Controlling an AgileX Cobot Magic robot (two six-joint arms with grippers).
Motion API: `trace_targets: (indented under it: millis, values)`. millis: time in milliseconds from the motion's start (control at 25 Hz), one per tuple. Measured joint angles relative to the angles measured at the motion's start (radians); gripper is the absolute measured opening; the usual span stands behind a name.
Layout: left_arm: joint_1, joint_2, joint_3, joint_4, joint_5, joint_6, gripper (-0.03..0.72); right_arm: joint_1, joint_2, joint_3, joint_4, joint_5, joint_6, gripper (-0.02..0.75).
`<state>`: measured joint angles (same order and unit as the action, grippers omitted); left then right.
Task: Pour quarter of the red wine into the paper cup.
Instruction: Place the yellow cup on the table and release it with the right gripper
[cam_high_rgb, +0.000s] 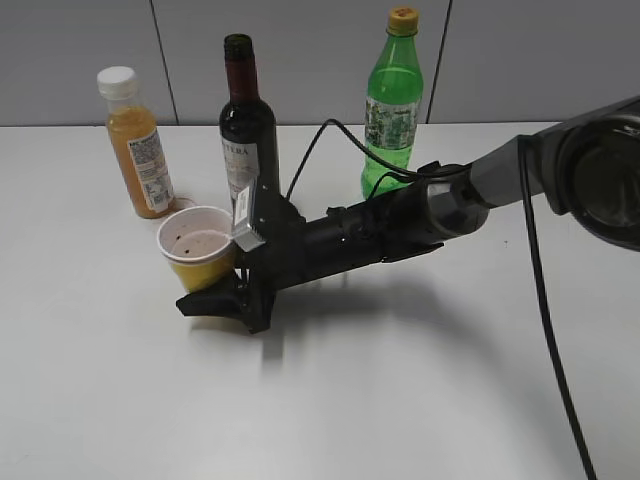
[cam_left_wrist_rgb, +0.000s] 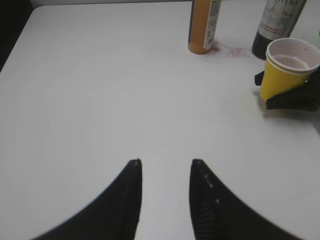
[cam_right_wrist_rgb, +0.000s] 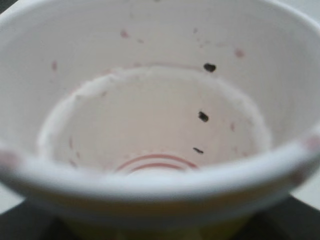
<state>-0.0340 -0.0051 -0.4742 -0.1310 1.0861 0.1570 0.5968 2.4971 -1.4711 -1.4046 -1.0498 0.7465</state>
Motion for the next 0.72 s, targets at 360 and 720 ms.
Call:
trace_targets:
  millis: [360, 720]
  values:
    - [0.0, 0.0, 0.0, 0.0, 0.0, 0.0, 0.239, 0.0, 0.014, -0.026, -0.127, 0.054, 0.018, 0.449]
    - [0.0, 0.0, 0.0, 0.0, 0.0, 0.001, 0.239, -0.002, 0.009, -0.027, -0.132, 0.072, 0.03, 0.627]
